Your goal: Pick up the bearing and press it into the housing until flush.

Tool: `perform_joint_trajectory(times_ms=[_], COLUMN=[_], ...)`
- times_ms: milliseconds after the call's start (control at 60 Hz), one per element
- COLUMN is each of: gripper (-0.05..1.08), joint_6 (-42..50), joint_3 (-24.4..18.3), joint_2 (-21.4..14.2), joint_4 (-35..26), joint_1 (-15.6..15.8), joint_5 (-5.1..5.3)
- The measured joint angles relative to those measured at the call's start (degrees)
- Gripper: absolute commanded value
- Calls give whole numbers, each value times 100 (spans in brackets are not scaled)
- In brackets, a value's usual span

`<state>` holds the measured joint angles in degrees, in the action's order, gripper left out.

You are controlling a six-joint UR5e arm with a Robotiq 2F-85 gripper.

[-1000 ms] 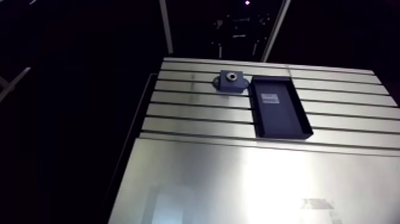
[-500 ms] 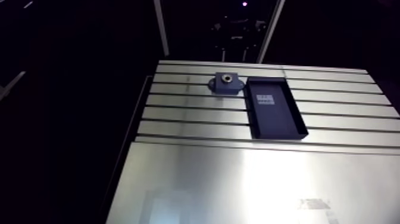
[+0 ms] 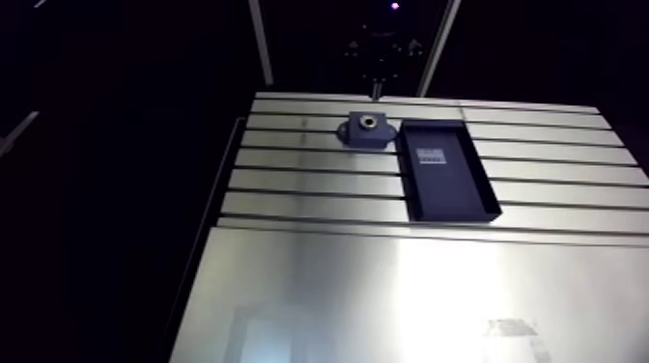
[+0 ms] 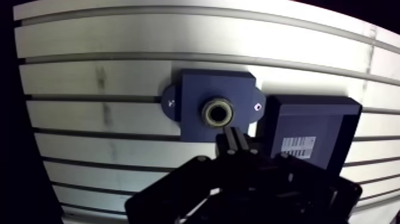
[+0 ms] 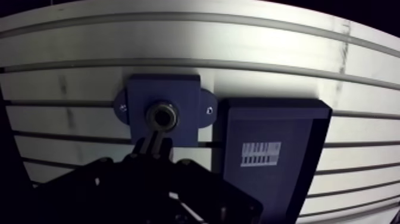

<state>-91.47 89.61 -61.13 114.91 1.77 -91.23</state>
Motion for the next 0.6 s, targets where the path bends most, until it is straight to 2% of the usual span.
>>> perform_joint_trajectory(times_ms=[600], gripper=[108], joint_6=[-6], joint_3=[161], joint_2=[174], joint_4=[141], joint_1=[-14], joint_5=[5])
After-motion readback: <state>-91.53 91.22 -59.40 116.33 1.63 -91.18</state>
